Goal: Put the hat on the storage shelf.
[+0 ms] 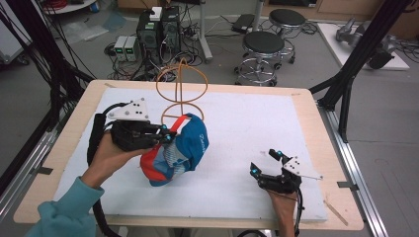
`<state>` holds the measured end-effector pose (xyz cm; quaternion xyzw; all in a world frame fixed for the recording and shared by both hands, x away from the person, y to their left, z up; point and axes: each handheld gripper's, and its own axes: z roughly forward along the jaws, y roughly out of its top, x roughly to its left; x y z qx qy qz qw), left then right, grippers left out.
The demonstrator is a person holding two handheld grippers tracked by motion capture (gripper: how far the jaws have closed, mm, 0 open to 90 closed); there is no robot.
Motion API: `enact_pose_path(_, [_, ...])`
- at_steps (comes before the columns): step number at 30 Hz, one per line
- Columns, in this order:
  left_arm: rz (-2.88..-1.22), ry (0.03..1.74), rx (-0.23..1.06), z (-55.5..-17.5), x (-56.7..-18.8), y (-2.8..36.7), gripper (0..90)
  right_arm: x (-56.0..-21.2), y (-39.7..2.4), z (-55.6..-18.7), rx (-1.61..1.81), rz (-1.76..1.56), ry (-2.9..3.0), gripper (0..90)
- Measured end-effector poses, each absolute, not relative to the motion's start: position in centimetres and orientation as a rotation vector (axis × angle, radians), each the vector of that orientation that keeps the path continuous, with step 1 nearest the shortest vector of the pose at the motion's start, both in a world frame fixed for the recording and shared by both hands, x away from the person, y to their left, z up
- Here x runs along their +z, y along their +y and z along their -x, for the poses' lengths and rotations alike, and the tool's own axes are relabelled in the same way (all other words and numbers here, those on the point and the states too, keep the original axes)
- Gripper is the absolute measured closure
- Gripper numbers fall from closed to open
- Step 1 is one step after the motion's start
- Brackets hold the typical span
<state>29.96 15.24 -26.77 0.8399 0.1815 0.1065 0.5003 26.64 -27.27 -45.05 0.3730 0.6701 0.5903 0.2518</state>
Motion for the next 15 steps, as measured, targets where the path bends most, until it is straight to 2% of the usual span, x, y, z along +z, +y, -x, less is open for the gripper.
enact_pose_path(15, [-2.086, 0.577, 0.32, -31.3, -30.3, 19.1, 86.5, -45.0, -27.2, -26.6, 1.597, -1.008, 1.827, 9.9])
